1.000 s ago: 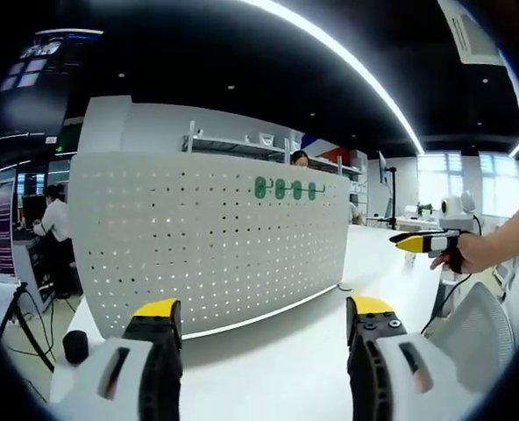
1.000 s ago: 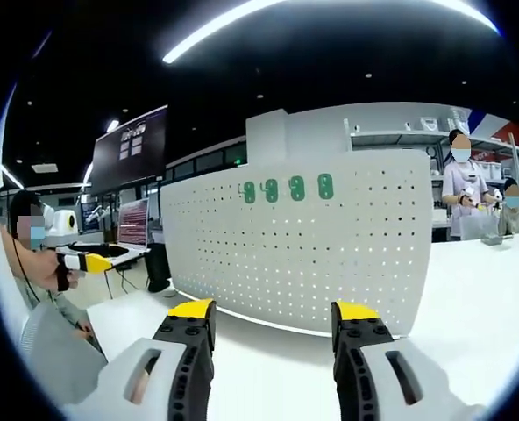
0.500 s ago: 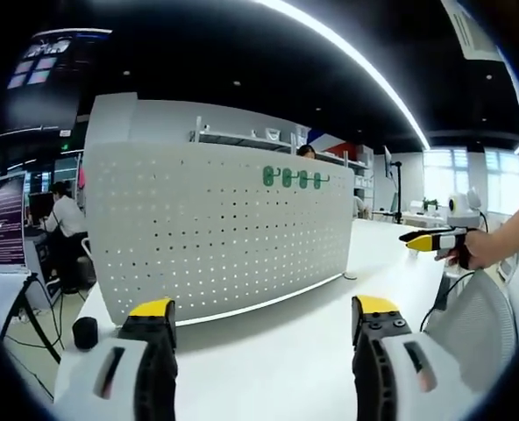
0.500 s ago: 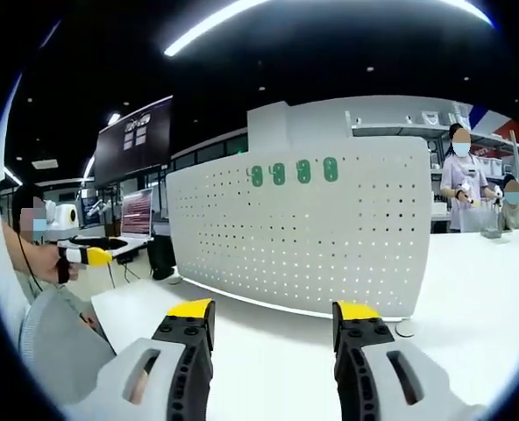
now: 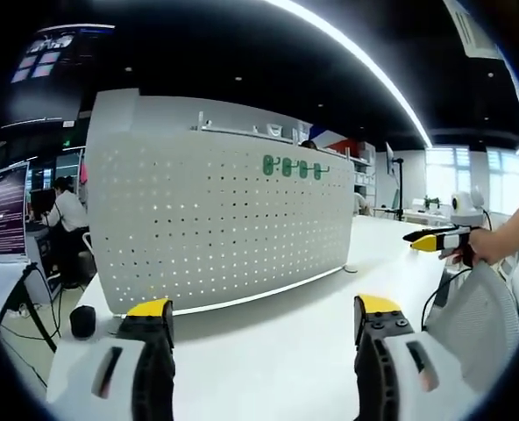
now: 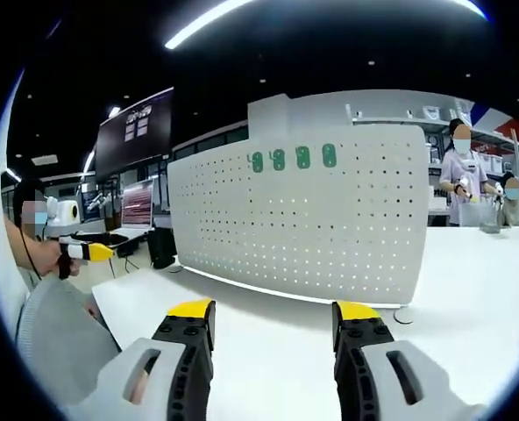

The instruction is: Insert the hook assembly into the mounting plate slot until the hook locks in place.

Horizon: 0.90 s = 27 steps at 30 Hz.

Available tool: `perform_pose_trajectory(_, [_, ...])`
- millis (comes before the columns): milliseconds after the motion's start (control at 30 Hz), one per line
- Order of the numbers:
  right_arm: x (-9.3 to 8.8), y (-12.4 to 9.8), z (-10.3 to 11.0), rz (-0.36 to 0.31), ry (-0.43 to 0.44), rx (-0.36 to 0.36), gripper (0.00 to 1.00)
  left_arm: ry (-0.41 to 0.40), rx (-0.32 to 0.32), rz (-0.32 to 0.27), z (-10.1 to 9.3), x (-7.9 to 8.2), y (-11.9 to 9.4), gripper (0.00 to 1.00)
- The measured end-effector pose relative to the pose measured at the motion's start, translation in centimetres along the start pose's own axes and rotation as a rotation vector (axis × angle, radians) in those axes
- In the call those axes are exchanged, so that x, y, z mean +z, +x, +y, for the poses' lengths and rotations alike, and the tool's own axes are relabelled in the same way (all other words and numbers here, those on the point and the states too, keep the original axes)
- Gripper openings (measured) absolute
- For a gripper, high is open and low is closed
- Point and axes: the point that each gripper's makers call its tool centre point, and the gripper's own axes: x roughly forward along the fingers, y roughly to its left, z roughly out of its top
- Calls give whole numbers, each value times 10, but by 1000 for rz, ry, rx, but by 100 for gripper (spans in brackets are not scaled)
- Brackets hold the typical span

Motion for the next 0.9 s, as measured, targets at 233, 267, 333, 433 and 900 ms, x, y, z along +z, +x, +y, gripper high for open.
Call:
perform_pose_trajectory(233, [-7, 1, 1, -4, 6, 0, 52, -5, -2, 0, -1, -2, 1, 88])
perform_pose_trajectory(267, [-7, 1, 1, 0, 5, 0, 52, -4, -2, 2, -1, -3, 2, 88])
perform_pose_trajectory(333, [-8, 1, 2, 3, 11, 3, 52, -5, -1, 6, -1, -4, 2, 88])
perform_pose_trajectory(433, [-9, 2, 1, 4, 12, 4, 52, -8, 3, 4, 0, -5, 2, 88])
perform_pose_trajectory(900, [-11, 4, 4, 15, 9, 14, 52, -7, 14, 8, 2, -6, 3, 88])
